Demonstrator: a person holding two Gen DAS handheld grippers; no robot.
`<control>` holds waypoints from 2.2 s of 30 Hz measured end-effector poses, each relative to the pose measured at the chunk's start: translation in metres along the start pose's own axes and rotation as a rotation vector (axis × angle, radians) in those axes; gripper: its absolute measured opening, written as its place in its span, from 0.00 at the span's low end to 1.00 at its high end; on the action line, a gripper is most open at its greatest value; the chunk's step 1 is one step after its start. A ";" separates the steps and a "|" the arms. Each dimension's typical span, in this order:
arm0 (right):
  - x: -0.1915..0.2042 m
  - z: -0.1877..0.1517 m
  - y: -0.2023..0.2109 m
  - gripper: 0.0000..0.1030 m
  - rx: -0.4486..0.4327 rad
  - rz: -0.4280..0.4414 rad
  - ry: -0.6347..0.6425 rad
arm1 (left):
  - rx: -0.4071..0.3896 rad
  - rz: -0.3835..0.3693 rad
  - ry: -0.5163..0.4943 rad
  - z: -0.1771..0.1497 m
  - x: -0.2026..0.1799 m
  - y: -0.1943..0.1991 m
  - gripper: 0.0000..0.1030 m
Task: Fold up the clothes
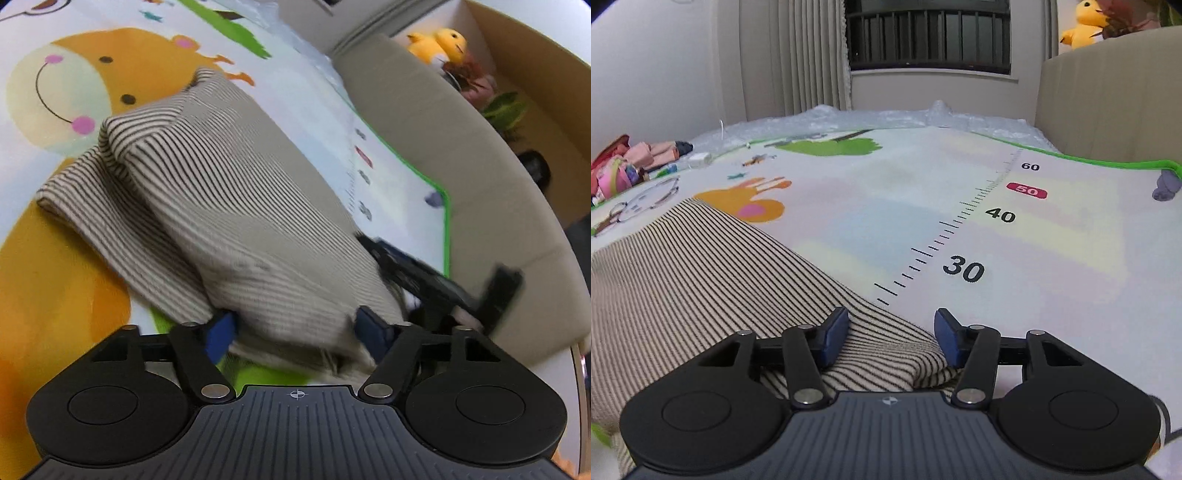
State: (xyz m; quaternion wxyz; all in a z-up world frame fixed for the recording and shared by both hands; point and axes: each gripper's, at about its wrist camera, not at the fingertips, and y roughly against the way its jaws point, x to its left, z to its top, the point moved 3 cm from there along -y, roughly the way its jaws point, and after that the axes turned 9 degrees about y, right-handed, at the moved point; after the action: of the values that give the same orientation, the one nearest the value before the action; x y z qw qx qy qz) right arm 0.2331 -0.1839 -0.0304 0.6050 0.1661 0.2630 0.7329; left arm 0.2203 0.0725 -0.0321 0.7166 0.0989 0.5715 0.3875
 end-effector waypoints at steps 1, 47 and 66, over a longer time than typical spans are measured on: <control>0.000 -0.002 0.004 0.50 0.003 0.007 -0.001 | -0.013 0.008 0.001 0.005 0.001 -0.003 0.62; 0.127 -0.014 0.095 0.56 0.052 0.283 0.359 | -0.236 0.149 -0.417 -0.012 -0.033 0.036 0.74; 0.171 -0.041 0.142 0.75 -0.014 0.343 0.736 | -0.256 0.240 -0.409 -0.021 -0.006 0.061 0.89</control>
State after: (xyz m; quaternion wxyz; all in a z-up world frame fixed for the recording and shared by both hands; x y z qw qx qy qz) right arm 0.0600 -0.0433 0.0075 0.3406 -0.0701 0.4256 0.8354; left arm 0.1747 0.1034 0.0014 0.7729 0.1507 0.3454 0.5105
